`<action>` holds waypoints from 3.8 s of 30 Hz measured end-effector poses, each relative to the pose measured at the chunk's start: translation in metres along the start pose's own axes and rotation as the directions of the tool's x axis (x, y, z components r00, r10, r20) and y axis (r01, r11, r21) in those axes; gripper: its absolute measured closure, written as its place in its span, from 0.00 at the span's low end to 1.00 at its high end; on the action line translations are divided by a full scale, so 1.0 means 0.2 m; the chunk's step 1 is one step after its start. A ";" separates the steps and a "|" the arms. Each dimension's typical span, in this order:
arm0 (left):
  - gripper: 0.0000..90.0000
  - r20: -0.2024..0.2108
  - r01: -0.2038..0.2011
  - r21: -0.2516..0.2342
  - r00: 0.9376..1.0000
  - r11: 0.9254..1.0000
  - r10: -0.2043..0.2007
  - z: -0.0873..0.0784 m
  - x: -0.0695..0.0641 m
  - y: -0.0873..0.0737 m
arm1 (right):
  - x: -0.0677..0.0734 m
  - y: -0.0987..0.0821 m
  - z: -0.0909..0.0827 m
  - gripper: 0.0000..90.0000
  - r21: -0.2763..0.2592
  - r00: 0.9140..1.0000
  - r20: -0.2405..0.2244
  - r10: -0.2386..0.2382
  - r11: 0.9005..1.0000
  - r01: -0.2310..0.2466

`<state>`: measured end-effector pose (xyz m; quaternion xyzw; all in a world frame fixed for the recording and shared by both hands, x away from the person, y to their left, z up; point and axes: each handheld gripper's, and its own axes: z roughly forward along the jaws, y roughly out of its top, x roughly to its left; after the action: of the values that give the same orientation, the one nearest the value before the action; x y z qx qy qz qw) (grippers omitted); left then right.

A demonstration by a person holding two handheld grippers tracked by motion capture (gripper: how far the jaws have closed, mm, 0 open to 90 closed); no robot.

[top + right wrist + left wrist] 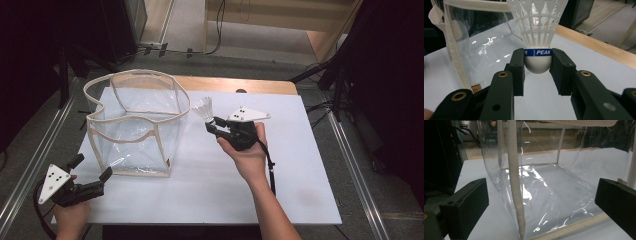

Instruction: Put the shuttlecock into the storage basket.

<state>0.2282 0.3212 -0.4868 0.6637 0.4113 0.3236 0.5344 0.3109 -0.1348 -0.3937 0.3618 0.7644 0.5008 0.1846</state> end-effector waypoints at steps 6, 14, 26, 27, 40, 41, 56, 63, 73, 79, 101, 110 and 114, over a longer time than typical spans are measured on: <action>0.00 -0.001 0.004 -0.001 1.000 1.000 -0.004 0.00 0.00 0.00 | 0.00 0.02 0.00 0.70 -0.008 1.000 0.001 0.003 1.000 -0.003; 0.00 0.001 0.005 -0.003 1.000 1.000 -0.005 0.00 0.00 0.00 | 0.01 0.08 -0.02 0.70 -0.026 1.000 0.015 0.004 1.000 -0.004; 0.00 0.003 0.013 -0.003 1.000 1.000 -0.013 0.00 0.00 0.00 | 0.02 0.15 -0.01 0.70 -0.039 1.000 0.023 -0.005 0.999 0.006; 0.00 0.003 0.015 -0.004 1.000 1.000 -0.015 0.00 0.00 0.00 | 0.03 0.15 -0.01 0.70 -0.039 1.000 0.022 -0.005 0.999 0.006; 0.00 0.004 0.017 -0.004 1.000 1.000 -0.017 0.00 0.01 0.00 | 0.05 0.20 0.02 0.70 -0.048 1.000 0.008 -0.007 0.999 0.007; 0.00 0.004 0.018 -0.005 1.000 1.000 -0.018 0.00 0.01 0.00 | 0.05 0.20 0.03 0.70 -0.047 1.000 0.009 -0.007 0.999 0.007; 0.00 0.005 0.028 -0.007 1.000 1.000 -0.028 0.00 0.01 0.00 | 0.07 0.26 0.06 0.70 -0.058 1.000 0.007 -0.012 0.998 0.012; 0.00 0.006 0.026 -0.008 1.000 1.000 -0.026 0.00 0.01 0.00 | 0.08 0.27 0.09 0.70 -0.065 1.000 -0.003 -0.003 0.998 0.002; 0.00 0.008 0.022 -0.008 1.000 1.000 -0.022 0.00 0.01 0.00 | 0.08 0.29 0.10 0.70 -0.076 1.000 -0.009 -0.009 0.997 0.008; 0.00 0.008 0.018 -0.003 1.000 1.000 -0.018 0.00 0.01 0.00 | 0.10 0.30 0.11 0.70 -0.079 1.000 -0.016 -0.009 0.997 0.008; 0.00 0.013 0.019 -0.005 1.000 1.000 -0.019 0.00 0.01 0.00 | 0.18 0.35 0.21 0.70 -0.066 0.998 -0.050 -0.039 0.997 0.036; 0.00 0.013 0.015 0.002 1.000 1.000 -0.015 0.00 0.01 0.00 | 0.16 0.34 0.20 0.11 -0.117 0.997 -0.080 0.024 0.993 -0.033; 0.00 0.013 0.015 0.001 1.000 1.000 -0.015 0.00 0.01 0.00 | 0.14 0.30 0.16 0.00 -0.119 0.995 -0.098 -0.003 0.993 -0.009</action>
<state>0.2303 0.3231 -0.4867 0.6629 0.4131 0.3151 0.5391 0.3343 -0.0789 -0.3516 0.3260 0.7409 0.5629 0.1673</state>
